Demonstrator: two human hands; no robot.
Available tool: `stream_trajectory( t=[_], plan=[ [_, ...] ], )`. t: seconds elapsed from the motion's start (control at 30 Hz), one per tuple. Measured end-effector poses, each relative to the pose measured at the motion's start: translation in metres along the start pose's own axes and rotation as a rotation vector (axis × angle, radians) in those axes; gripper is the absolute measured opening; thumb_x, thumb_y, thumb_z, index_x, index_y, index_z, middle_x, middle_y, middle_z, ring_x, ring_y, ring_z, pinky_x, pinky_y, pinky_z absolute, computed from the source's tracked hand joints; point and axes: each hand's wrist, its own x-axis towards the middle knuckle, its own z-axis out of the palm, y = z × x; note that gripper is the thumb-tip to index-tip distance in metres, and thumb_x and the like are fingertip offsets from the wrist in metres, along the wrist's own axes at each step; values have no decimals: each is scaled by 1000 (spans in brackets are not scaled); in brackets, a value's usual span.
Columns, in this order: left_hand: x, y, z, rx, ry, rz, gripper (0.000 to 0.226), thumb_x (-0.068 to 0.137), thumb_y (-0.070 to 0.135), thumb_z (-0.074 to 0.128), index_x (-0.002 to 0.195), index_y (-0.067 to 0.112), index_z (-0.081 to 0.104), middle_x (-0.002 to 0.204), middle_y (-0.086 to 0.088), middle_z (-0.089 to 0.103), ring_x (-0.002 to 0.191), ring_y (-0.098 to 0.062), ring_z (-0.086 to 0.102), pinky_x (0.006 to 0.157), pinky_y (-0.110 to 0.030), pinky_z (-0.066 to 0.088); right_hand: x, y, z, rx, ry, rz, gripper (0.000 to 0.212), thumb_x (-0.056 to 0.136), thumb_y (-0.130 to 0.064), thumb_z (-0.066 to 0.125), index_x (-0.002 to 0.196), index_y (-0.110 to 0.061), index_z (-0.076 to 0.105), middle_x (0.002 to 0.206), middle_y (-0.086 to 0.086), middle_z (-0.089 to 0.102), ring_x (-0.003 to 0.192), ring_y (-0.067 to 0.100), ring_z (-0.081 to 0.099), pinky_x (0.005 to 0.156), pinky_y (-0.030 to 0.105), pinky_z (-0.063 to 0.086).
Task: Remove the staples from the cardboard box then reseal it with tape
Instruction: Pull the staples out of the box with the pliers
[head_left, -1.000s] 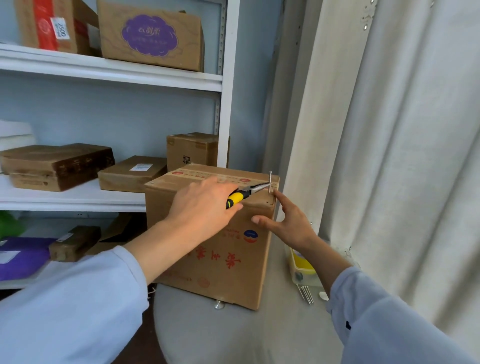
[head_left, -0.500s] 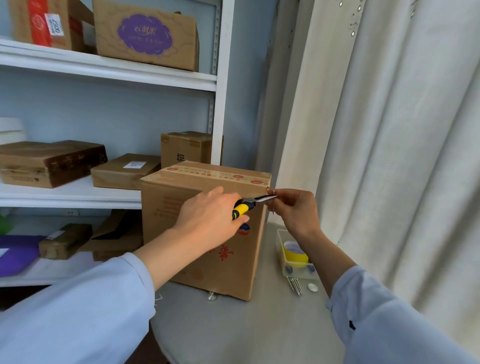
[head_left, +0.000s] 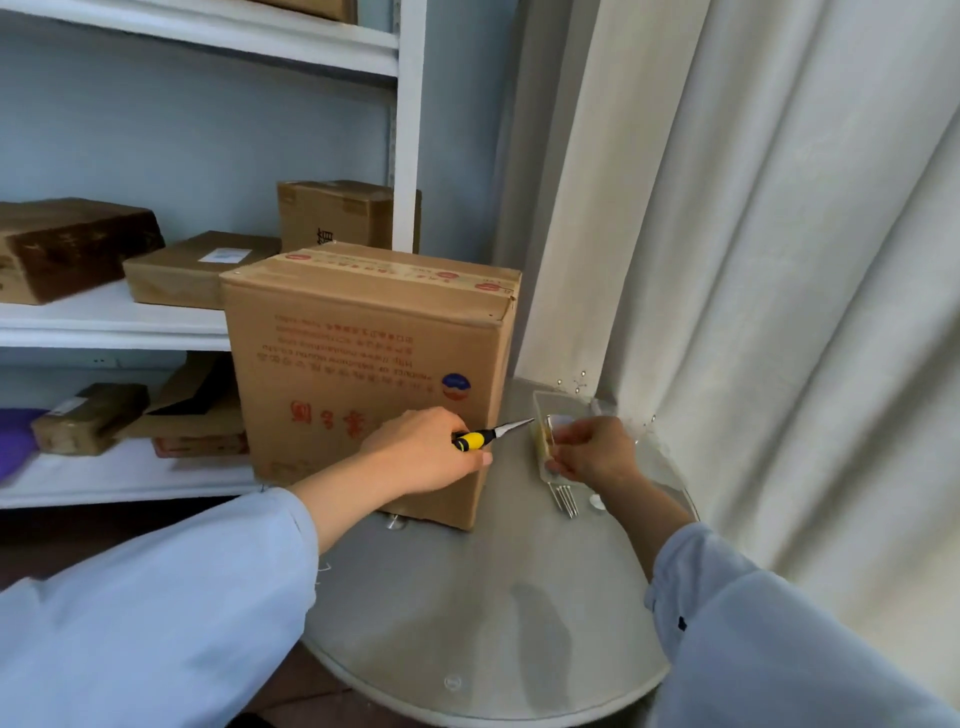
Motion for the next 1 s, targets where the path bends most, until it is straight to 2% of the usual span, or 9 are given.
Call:
stream_trajectory(
  t=[0.07, 0.13, 0.23, 0.33, 0.43, 0.57, 0.73, 0.87, 1.0],
  plan=[
    [6, -1, 8, 19, -37, -16, 33, 86, 54, 56, 92, 22, 63, 78, 3, 58, 71, -15, 54, 57, -27, 34, 6, 22, 5, -62, -29, 57, 23, 73, 3, 68, 58, -14, 63, 51, -7, 64, 59, 17, 69, 65, 33, 58],
    [12, -1, 18, 31, -73, -23, 34, 86, 54, 56, 91, 21, 63, 78, 2, 57, 70, -16, 53, 56, -27, 34, 4, 39, 12, -83, -56, 130, 27, 78, 1, 67, 57, -14, 59, 44, -7, 60, 50, 15, 66, 53, 26, 52],
    [18, -5, 39, 34, -132, -41, 37, 86, 54, 56, 93, 19, 63, 78, 0, 57, 65, -16, 52, 54, -26, 34, 2, 67, 25, -217, -90, 228, 19, 74, -14, 73, 59, -13, 62, 49, 0, 65, 56, 20, 68, 69, 35, 59],
    [23, -13, 59, 22, -177, -64, 36, 85, 54, 57, 92, 18, 63, 83, -1, 59, 74, -20, 56, 56, -26, 33, 0, 84, 33, -311, -113, 248, 25, 72, -31, 76, 59, -15, 61, 63, 6, 70, 72, 27, 69, 80, 38, 57],
    [28, -19, 71, -3, -203, -78, 35, 84, 54, 57, 85, 19, 60, 81, 0, 57, 78, -22, 56, 57, -26, 34, 6, 89, 38, -321, -44, 222, 30, 73, -39, 74, 63, -16, 59, 78, 10, 70, 85, 30, 68, 81, 35, 55],
    [32, -19, 75, 0, -216, -66, 34, 85, 55, 56, 84, 21, 58, 82, 1, 57, 80, -21, 57, 58, -27, 35, 17, 89, 43, -373, 14, 205, 22, 75, -39, 72, 82, -22, 61, 105, 10, 65, 102, 30, 60, 82, 31, 46],
    [32, -16, 70, 21, -199, -54, 38, 85, 55, 56, 91, 18, 60, 87, 0, 60, 86, -23, 60, 61, -28, 37, 30, 93, 47, -403, 94, 189, 20, 83, -40, 67, 90, -22, 60, 112, 10, 63, 113, 30, 54, 87, 33, 43],
    [26, -16, 66, 66, -180, -27, 33, 85, 55, 56, 81, 22, 57, 83, 1, 59, 82, -22, 59, 61, -29, 39, 35, 93, 47, -395, 134, 175, 22, 87, -43, 61, 98, -23, 62, 112, 9, 64, 110, 30, 57, 86, 33, 43],
    [11, -13, 46, 250, -15, 86, 32, 86, 57, 53, 105, 32, 60, 101, 4, 56, 95, -19, 57, 69, -29, 43, 34, 79, 37, -269, 264, 77, 27, 91, -45, 52, 92, -20, 62, 99, 7, 67, 97, 31, 60, 75, 33, 42]
  ],
)
